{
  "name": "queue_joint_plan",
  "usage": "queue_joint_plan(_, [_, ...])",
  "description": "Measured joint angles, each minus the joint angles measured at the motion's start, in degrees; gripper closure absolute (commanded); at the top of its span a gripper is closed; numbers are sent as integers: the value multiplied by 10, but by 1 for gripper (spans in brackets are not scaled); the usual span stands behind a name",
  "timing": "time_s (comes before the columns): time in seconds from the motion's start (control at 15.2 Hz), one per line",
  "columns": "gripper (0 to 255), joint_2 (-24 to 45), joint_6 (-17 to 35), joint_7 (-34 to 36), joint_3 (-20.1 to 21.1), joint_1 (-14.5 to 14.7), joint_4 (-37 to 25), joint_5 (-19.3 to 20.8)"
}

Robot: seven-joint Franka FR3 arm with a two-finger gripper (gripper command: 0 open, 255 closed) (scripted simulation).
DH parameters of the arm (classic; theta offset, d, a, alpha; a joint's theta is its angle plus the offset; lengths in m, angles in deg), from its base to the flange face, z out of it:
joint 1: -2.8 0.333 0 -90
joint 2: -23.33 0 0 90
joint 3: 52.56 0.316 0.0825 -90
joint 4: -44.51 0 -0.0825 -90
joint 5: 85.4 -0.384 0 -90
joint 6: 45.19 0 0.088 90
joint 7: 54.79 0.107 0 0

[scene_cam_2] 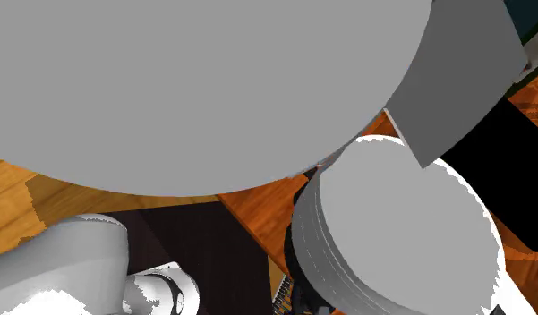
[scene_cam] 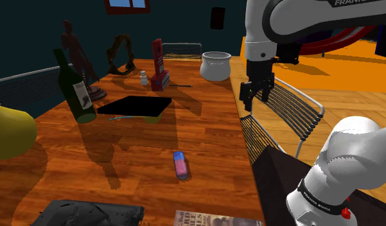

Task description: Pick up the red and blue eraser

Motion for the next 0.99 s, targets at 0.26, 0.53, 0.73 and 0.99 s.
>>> queue_joint_plan(0.26, [0, 23, 49, 90, 64, 15, 13, -46])
queue_joint_plan(0.53, [0, 61, 99, 172, 120, 23, 10, -78])
queue_joint_plan(0.73, [0, 108, 144, 234, 164, 24, -2, -93])
queue_joint_plan(0.99, [0, 174, 201, 321, 222, 19, -25, -97])
